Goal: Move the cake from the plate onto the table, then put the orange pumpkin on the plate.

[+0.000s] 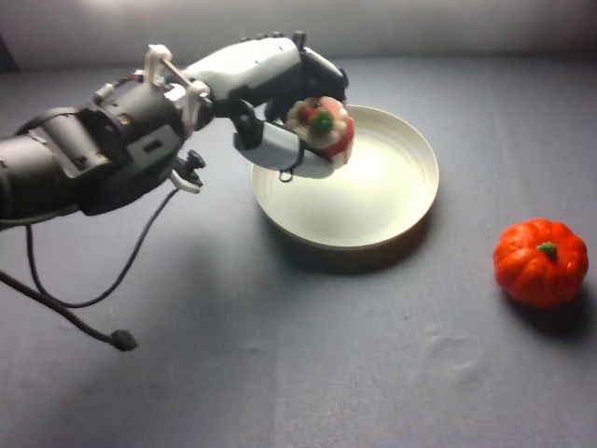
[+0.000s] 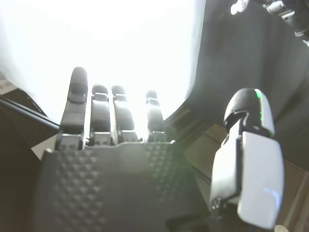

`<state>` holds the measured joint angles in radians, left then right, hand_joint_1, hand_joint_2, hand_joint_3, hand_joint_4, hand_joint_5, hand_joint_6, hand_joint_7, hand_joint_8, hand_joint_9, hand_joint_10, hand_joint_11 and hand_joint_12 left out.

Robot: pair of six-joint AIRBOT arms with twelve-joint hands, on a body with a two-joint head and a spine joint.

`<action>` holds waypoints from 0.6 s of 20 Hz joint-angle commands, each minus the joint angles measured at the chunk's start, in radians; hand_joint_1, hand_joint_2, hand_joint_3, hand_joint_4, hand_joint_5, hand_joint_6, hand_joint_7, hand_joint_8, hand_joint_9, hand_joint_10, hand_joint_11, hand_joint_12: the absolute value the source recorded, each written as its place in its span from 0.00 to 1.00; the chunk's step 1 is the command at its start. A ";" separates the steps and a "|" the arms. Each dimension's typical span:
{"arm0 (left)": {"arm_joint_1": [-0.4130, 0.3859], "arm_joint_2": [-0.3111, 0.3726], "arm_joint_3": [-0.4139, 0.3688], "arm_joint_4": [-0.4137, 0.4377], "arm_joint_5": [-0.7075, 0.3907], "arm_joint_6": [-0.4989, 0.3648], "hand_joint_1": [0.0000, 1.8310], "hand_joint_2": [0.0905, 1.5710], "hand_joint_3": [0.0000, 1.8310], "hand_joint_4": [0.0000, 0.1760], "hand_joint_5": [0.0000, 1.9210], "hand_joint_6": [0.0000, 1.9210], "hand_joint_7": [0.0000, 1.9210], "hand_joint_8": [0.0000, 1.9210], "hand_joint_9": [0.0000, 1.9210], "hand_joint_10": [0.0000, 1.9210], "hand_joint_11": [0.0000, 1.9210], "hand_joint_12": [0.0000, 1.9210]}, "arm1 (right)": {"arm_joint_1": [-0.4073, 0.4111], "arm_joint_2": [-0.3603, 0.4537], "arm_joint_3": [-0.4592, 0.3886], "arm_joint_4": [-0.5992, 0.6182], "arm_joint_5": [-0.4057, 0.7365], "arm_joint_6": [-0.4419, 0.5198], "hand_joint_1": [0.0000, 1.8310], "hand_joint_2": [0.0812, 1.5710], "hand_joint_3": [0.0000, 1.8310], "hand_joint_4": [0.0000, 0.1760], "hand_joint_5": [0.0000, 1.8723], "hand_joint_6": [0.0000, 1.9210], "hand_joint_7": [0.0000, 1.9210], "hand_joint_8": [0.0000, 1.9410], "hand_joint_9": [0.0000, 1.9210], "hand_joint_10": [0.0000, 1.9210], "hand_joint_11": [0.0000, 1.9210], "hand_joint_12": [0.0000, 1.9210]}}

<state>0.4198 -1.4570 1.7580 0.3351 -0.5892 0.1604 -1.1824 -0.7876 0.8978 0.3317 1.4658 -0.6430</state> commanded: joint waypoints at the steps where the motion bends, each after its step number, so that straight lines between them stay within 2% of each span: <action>1: -0.013 0.031 -0.018 -0.037 -0.123 -0.004 0.64 0.75 0.03 0.00 0.40 0.67 0.40 0.78 0.36 0.97 0.38 1.00 | 0.004 0.001 -0.002 0.010 0.119 0.010 0.12 0.61 0.00 0.97 0.00 0.00 0.00 0.00 0.00 0.00 0.00 0.21; 2: -0.013 0.047 -0.035 -0.037 -0.127 -0.004 0.64 0.76 0.03 0.00 0.38 0.70 0.41 0.76 0.38 0.92 0.38 0.99 | 0.004 0.001 -0.003 0.011 0.118 0.010 0.11 0.61 0.00 0.95 0.00 0.00 0.00 0.00 0.00 0.00 0.00 0.21; 4: -0.011 0.081 -0.070 -0.037 -0.138 -0.004 0.64 0.74 0.03 0.00 0.40 0.67 0.41 0.75 0.36 0.94 0.37 1.00 | 0.001 0.001 -0.006 0.013 0.115 0.010 0.11 0.60 0.00 0.89 0.00 0.00 0.00 0.00 0.00 0.00 0.00 0.19; 5: 0.001 0.106 -0.091 -0.037 -0.145 -0.004 0.63 0.75 0.04 0.04 0.40 0.70 0.39 0.76 0.32 0.96 0.33 1.00 | -0.001 0.001 -0.007 0.014 0.115 0.010 0.12 0.62 0.00 0.73 0.00 0.00 0.00 0.00 0.00 0.00 0.00 0.16; 6: 0.005 0.117 -0.098 -0.037 -0.146 -0.004 0.63 0.76 0.04 0.08 0.38 0.73 0.38 0.77 0.31 0.95 0.29 1.00 | -0.001 0.001 -0.008 0.015 0.115 0.010 0.11 0.61 0.00 0.65 0.00 0.00 0.00 0.00 0.00 0.00 0.00 0.14; 7: 0.019 0.137 -0.114 -0.052 -0.146 -0.004 0.63 0.76 0.04 0.00 0.39 0.69 0.38 0.79 0.32 0.97 0.29 1.00 | -0.002 0.001 -0.008 0.017 0.114 0.010 0.11 0.62 0.00 0.54 0.00 0.00 0.00 0.00 0.00 0.00 0.00 0.13; 8: 0.033 0.151 -0.122 -0.067 -0.146 -0.004 0.64 0.74 0.04 0.00 0.43 0.66 0.38 0.78 0.30 0.96 0.26 1.00 | -0.003 0.001 -0.009 0.018 0.113 0.010 0.11 0.61 0.00 0.51 0.00 0.00 0.00 0.00 0.00 0.00 0.00 0.10; 10: 0.066 0.171 -0.129 -0.097 -0.150 -0.004 0.66 0.58 0.27 0.00 0.43 0.65 0.45 0.75 0.40 0.94 0.38 1.00 | -0.006 0.001 -0.010 0.021 0.113 0.010 0.09 0.61 0.00 0.49 0.00 0.00 0.00 0.00 0.00 0.00 0.00 0.07; 11: 0.084 0.177 -0.132 -0.124 -0.152 -0.004 0.67 0.56 0.31 0.00 0.43 0.63 0.46 0.78 0.43 0.97 0.43 1.00 | -0.008 0.001 -0.010 0.022 0.113 0.010 0.09 0.60 0.00 0.46 0.00 0.00 0.00 0.00 0.00 0.00 0.00 0.10; 12: 0.105 0.183 -0.132 -0.150 -0.158 -0.004 0.68 0.53 0.35 0.00 0.44 0.64 0.46 0.80 0.45 0.98 0.46 1.00 | -0.010 0.001 -0.011 0.024 0.113 0.010 0.09 0.61 0.00 0.32 0.00 0.00 0.00 0.00 0.00 0.00 0.00 0.13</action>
<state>0.5362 -1.2785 1.6276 0.2119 -0.6209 0.1623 -1.1957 -0.7895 0.8860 0.3511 1.4502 -0.6434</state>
